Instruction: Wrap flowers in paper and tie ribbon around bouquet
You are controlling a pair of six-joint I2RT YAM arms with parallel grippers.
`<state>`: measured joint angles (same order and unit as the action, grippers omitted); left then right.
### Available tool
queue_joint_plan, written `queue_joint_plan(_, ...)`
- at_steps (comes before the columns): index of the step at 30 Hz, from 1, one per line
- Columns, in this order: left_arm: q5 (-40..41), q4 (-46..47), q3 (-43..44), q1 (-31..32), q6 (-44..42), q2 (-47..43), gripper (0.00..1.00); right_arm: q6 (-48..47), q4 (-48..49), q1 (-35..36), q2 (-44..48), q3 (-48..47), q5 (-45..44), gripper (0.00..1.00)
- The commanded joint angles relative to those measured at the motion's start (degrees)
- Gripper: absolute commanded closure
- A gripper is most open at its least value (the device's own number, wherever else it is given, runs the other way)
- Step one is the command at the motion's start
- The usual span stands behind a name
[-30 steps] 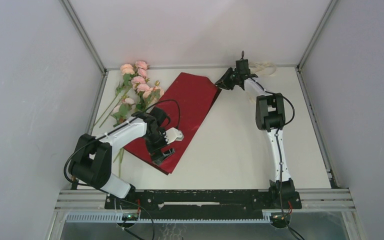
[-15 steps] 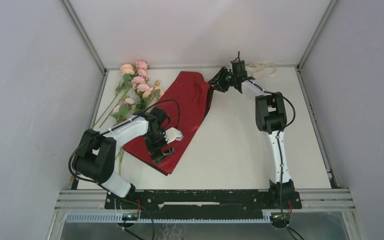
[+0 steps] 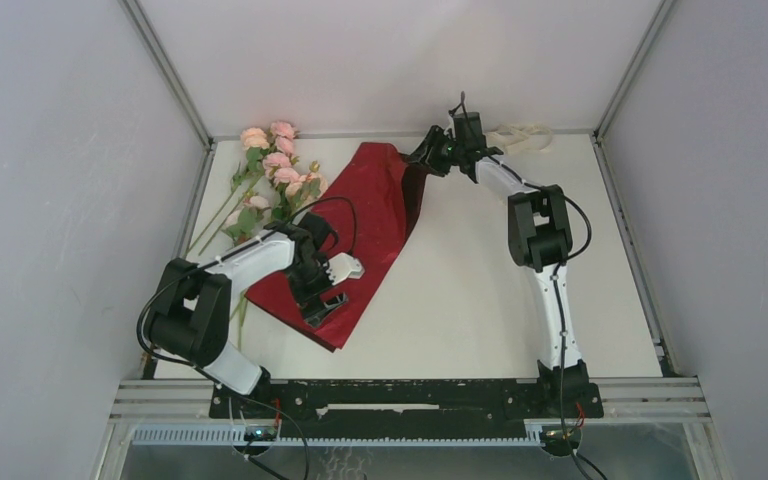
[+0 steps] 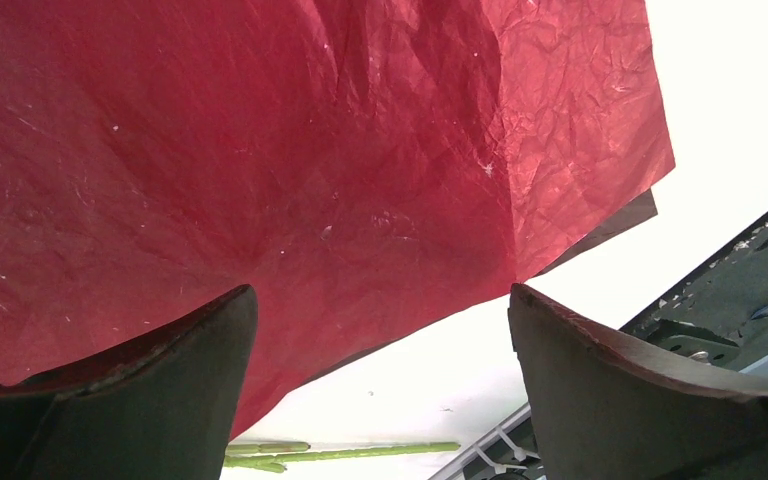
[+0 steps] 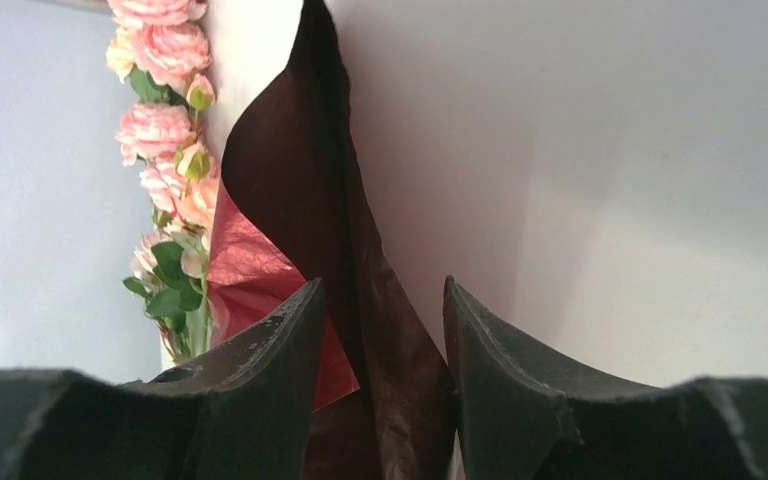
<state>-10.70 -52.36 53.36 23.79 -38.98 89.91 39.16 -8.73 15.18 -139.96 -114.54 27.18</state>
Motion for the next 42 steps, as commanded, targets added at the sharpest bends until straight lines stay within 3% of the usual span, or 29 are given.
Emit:
queue_joint_plan(1,-0.6,0.6,1.7,-0.7,0.2,-0.4,0.00,-6.7,-0.9,2.4,3.2,-4.2,-1.4,0.44)
queue_joint_plan(7,-1.2,0.6,1.9,-1.1,0.1,-0.2,0.00,-14.6,-2.7,5.1,4.9,-5.3,-5.2,0.41)
queue_joint_plan(11,-6.2,-1.5,9.1,-1.1,1.8,0.2,0.00,-13.3,-2.6,5.6,4.2,-5.1,-4.4,0.41)
queue_joint_plan(19,-9.6,16.3,34.1,-1.1,24.6,11.4,0.00,-7.9,-0.8,6.5,2.0,-4.6,-1.6,0.42)
queue_joint_plan(25,-8.2,20.3,44.2,-1.5,34.1,21.3,0.00,-6.9,1.2,6.4,4.3,-1.1,-2.2,0.44)
queue_joint_plan(35,-2.3,23.3,52.9,-1.6,38.5,30.9,0.01,-5.1,3.9,6.1,5.8,3.2,-1.2,0.45)
queue_joint_plan(42,-1.3,23.7,57.0,-1.6,38.2,35.2,0.14,-5.9,3.9,5.9,7.2,4.7,-1.5,0.45)
